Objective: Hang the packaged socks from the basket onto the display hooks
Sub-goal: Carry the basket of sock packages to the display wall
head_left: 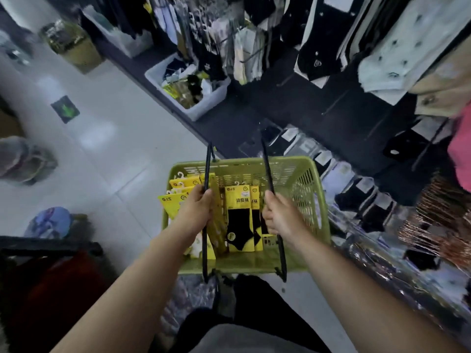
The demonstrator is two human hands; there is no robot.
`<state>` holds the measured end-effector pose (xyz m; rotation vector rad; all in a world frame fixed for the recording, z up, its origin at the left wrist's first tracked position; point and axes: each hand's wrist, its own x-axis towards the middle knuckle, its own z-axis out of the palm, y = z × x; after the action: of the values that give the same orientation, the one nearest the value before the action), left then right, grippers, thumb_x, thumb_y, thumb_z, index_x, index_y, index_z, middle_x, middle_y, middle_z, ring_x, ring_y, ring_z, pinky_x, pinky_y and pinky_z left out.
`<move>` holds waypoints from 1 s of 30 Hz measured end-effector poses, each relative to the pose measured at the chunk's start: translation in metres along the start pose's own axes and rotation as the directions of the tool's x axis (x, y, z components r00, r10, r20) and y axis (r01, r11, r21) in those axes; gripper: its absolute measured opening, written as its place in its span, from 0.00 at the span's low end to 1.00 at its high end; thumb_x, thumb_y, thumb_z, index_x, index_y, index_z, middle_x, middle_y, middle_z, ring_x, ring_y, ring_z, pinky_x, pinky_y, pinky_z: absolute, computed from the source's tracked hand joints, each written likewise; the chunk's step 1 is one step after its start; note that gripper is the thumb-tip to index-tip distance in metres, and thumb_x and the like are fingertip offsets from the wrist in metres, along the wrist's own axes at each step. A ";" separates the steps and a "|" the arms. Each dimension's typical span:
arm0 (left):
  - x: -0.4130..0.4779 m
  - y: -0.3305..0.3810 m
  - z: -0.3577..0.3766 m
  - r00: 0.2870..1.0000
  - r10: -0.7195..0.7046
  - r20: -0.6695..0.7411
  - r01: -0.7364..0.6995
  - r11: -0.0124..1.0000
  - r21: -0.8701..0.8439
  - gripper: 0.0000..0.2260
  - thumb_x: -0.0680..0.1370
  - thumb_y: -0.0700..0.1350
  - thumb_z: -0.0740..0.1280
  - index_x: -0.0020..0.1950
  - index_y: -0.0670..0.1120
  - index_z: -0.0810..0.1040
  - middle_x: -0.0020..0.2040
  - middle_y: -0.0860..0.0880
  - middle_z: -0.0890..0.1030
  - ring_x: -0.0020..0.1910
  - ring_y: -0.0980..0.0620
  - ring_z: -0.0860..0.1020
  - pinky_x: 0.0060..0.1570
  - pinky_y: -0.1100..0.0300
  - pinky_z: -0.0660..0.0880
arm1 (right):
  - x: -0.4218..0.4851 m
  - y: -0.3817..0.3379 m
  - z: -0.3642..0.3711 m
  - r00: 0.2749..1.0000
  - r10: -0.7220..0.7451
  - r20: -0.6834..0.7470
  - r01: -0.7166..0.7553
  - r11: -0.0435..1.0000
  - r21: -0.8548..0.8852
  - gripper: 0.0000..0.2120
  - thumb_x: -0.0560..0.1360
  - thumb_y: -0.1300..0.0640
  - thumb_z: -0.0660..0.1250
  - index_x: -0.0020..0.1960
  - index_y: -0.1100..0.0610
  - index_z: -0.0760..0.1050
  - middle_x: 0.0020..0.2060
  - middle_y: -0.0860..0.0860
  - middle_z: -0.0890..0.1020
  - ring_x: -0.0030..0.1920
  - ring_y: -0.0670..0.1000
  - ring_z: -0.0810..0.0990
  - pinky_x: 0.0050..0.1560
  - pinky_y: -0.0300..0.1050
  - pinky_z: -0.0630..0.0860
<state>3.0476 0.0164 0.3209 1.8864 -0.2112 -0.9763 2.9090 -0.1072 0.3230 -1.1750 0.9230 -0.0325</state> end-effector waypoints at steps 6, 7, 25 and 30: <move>0.059 0.059 -0.001 0.997 0.002 0.082 -0.006 0.998 0.055 0.09 0.83 0.44 0.54 0.45 0.46 0.68 0.29 0.52 0.65 0.23 0.58 0.63 0.26 0.61 0.62 | 0.049 -0.047 0.006 0.999 -0.003 -0.045 0.006 0.998 0.064 0.10 0.83 0.52 0.52 0.47 0.56 0.66 0.27 0.48 0.63 0.19 0.42 0.58 0.20 0.35 0.54; 0.068 0.068 -0.004 0.996 -0.005 0.085 -0.001 0.998 0.064 0.09 0.83 0.43 0.54 0.45 0.46 0.68 0.30 0.52 0.64 0.23 0.57 0.62 0.26 0.62 0.62 | 0.058 -0.053 0.007 0.998 0.003 -0.058 0.002 0.996 0.084 0.10 0.83 0.52 0.52 0.50 0.58 0.67 0.27 0.48 0.62 0.19 0.42 0.58 0.20 0.35 0.54; 0.317 0.125 -0.171 0.926 -0.001 0.378 -0.104 0.960 0.259 0.07 0.84 0.44 0.53 0.48 0.43 0.65 0.30 0.49 0.63 0.26 0.53 0.62 0.25 0.62 0.63 | 0.276 -0.137 0.189 0.952 0.067 -0.300 0.035 0.946 0.322 0.15 0.83 0.49 0.53 0.38 0.50 0.65 0.16 0.43 0.68 0.16 0.40 0.62 0.17 0.33 0.59; 0.378 0.123 -0.207 0.926 0.029 0.375 -0.188 0.900 0.393 0.09 0.83 0.45 0.54 0.56 0.40 0.67 0.42 0.35 0.69 0.37 0.33 0.69 0.40 0.49 0.68 | 0.329 -0.141 0.241 0.957 0.070 -0.283 0.066 0.894 0.443 0.16 0.82 0.50 0.54 0.37 0.53 0.61 0.22 0.47 0.61 0.20 0.45 0.55 0.24 0.39 0.51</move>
<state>3.4755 -0.1040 0.2620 2.0346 -0.8008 -1.2712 3.3344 -0.1363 0.2559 -0.7443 1.1053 -0.4096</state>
